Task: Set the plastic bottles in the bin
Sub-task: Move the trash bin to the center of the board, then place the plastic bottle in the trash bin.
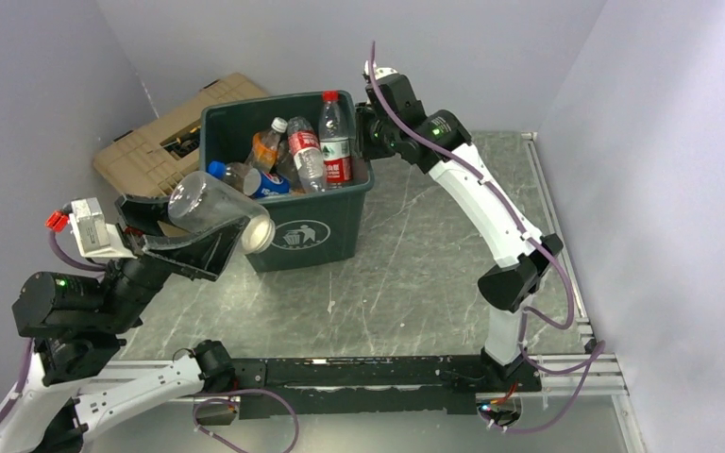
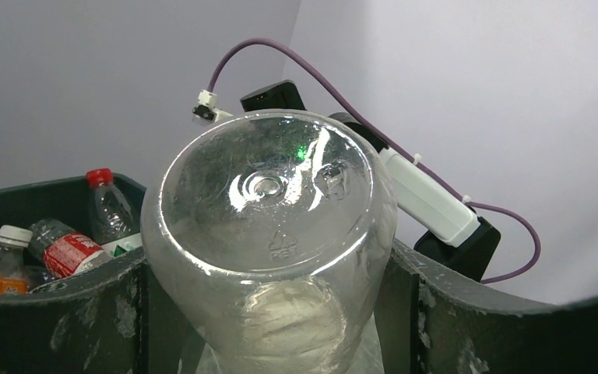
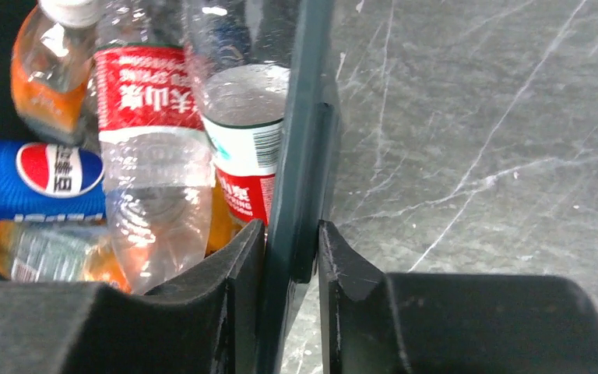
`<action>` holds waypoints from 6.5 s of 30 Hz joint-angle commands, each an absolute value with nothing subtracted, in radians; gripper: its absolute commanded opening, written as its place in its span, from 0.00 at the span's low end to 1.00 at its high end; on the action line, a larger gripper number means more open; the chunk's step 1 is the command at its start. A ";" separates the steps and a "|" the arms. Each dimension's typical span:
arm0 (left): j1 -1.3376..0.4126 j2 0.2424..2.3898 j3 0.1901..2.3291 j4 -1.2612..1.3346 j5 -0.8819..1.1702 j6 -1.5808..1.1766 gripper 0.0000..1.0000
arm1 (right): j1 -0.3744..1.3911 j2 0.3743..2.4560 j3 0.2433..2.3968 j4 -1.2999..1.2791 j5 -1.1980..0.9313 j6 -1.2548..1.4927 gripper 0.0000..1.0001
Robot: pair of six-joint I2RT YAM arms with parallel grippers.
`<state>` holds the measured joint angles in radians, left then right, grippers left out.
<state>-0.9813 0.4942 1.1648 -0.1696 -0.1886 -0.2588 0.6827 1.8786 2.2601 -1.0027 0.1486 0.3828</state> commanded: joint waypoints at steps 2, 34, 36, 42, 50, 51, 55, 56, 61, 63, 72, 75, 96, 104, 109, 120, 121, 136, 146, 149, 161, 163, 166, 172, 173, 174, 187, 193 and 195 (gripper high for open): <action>-0.983 0.472 1.160 -0.169 -0.191 -0.288 0.00 | 0.693 1.891 2.340 -1.072 0.190 0.355 0.09; -0.982 0.422 1.121 -0.208 -0.244 -0.255 0.00 | 0.412 1.352 1.955 -1.121 0.492 0.344 0.00; -0.983 0.435 1.134 -0.222 -0.248 -0.248 0.00 | 0.409 1.325 1.915 -1.120 0.493 0.347 0.00; -0.982 0.457 1.142 -0.213 -0.255 -0.221 0.00 | 0.408 1.279 1.867 -1.110 0.382 0.369 0.00; -0.982 0.502 1.179 -0.224 -0.234 -0.197 0.00 | 0.408 1.224 1.747 -0.960 0.034 0.497 0.00; -0.983 0.509 1.187 -0.224 -0.236 -0.192 0.00 | 0.408 1.216 1.728 -0.937 0.009 0.512 0.00; -0.983 0.565 1.230 -0.229 -0.227 -0.179 0.00 | 0.408 1.195 1.684 -0.876 -0.083 0.554 0.00; -0.982 0.578 1.240 -0.226 -0.221 -0.176 0.00 | 0.409 1.193 1.675 -0.859 -0.104 0.563 0.00; -0.982 0.674 1.294 -0.233 -0.181 -0.157 0.00 | 0.448 1.182 1.621 -0.797 -0.129 0.602 0.00; -0.982 0.726 1.336 -0.263 -0.164 -0.154 0.00 | 0.496 1.182 1.598 -0.782 -0.080 0.606 0.00; -0.982 0.850 1.452 -0.281 -0.174 -0.108 0.00 | 0.623 1.167 1.495 -0.660 0.100 0.630 0.00; -0.982 0.889 1.511 -0.343 -0.195 -0.083 0.00 | 0.626 1.147 1.466 -0.640 0.123 0.632 0.00; -0.982 0.942 1.565 -0.437 -0.341 -0.012 0.00 | 0.652 1.184 1.521 -0.591 0.063 0.512 0.52; -0.983 0.948 1.541 -0.440 -0.395 0.065 0.00 | 0.652 1.075 1.421 -0.561 0.130 0.456 0.76; -0.982 1.022 1.611 -0.506 -0.459 0.050 0.00 | 0.652 0.884 1.232 -0.432 0.108 0.362 0.76; -0.696 1.380 2.013 -0.850 -0.186 -0.150 0.00 | 0.652 0.570 0.952 -0.339 0.228 0.334 0.75; -0.626 1.393 2.022 -0.873 -0.121 -0.183 0.00 | 0.652 0.563 0.947 -0.347 0.246 0.336 0.75; -0.466 1.247 1.664 -0.740 -0.023 -0.298 0.10 | 0.652 0.533 0.910 -0.295 0.243 0.337 0.75; -0.468 1.137 1.590 -0.655 0.061 -0.272 0.94 | 0.652 0.556 0.936 -0.292 0.236 0.337 0.75; -0.468 1.136 1.650 -0.677 0.068 -0.254 0.99 | 0.652 0.552 0.930 -0.293 0.241 0.339 0.75; -0.481 1.227 1.689 -0.713 0.010 -0.160 0.80 | 0.652 0.539 0.909 -0.302 0.248 0.342 0.75; -0.490 1.248 1.670 -0.725 -0.037 -0.140 0.69 | 0.652 0.534 0.900 -0.298 0.251 0.342 0.75; -0.492 1.253 1.619 -0.725 -0.075 -0.128 0.53 | 0.652 0.535 0.893 -0.296 0.246 0.341 0.75; -0.492 1.224 1.533 -0.732 -0.091 -0.123 0.26 | 0.652 0.544 0.903 -0.296 0.237 0.335 0.75; -0.492 1.212 1.518 -0.728 -0.095 -0.118 0.23 | 0.651 0.545 0.909 -0.298 0.236 0.332 0.75; -0.492 1.195 1.502 -0.720 -0.096 -0.114 0.21 | 0.652 0.546 0.917 -0.300 0.237 0.329 0.75; -0.492 1.014 1.594 -0.554 0.004 -0.158 0.83 | 0.652 0.641 1.033 -0.290 0.199 0.364 0.75; -0.492 0.865 1.460 -0.698 -0.204 -0.323 0.86 | 0.652 0.769 1.140 -0.455 0.249 0.495 0.75; -0.492 0.798 1.388 -0.744 -0.226 -0.406 0.88 | 0.650 0.790 1.150 -0.440 0.186 0.524 0.77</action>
<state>-0.4908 0.8700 1.4845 -0.6289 -0.1184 -0.2413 0.6495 0.7460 1.0897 -0.4026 0.2260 0.4313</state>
